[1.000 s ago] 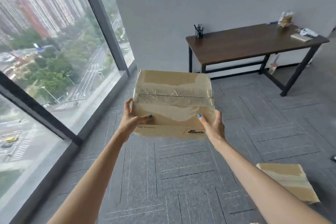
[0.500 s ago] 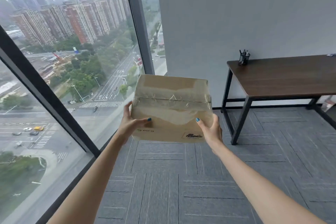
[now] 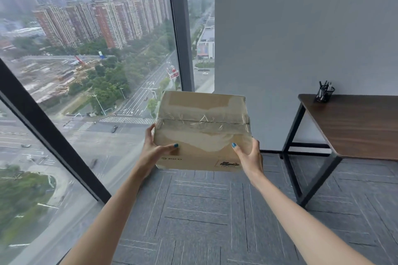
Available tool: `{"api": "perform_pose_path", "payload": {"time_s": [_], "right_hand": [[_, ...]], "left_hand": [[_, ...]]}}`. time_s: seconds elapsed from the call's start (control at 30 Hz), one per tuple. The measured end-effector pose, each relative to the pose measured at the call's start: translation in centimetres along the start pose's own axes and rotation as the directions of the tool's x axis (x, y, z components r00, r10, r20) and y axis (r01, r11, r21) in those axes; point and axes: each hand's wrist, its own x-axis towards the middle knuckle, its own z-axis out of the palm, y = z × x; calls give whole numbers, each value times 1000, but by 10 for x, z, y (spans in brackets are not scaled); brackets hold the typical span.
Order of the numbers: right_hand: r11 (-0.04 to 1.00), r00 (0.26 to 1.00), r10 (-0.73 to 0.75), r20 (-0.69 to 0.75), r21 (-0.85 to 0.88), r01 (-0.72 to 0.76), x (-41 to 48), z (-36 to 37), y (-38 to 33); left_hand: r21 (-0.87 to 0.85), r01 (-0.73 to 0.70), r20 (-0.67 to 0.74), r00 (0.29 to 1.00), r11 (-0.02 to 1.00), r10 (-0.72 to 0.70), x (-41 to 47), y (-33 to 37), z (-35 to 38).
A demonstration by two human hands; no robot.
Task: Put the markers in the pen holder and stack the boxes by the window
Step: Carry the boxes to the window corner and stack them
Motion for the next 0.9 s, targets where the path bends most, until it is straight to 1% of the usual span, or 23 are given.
{"api": "perform_pose_path", "payload": {"time_s": [0.3,0.37,0.57,0.67,0.77,0.9], "right_hand": [[999,996,23,90,21,-25,189,81,-12],[1000,995,19,103,22,-22,219,92,-17],[1000,985,-7,170,5,6,311,140,-27],[1000,983,-11,185,-15,14,352,170,-27],[999,982,2,187,-33,4,396,203,-22],[998,983,43,180,-58,-33,458,256,-10]], "left_hand": [[34,63,-67,996,997,-61,186,-14,20],[38,73,-70,995,997,-70,217,-16,22],[47,197,-103,976,979,-192,317,-39,19],[89,274,-111,958,958,-263,368,-57,11],[114,325,-88,945,939,-317,425,-80,4],[93,391,-39,920,916,-389,509,-119,-4]]}}
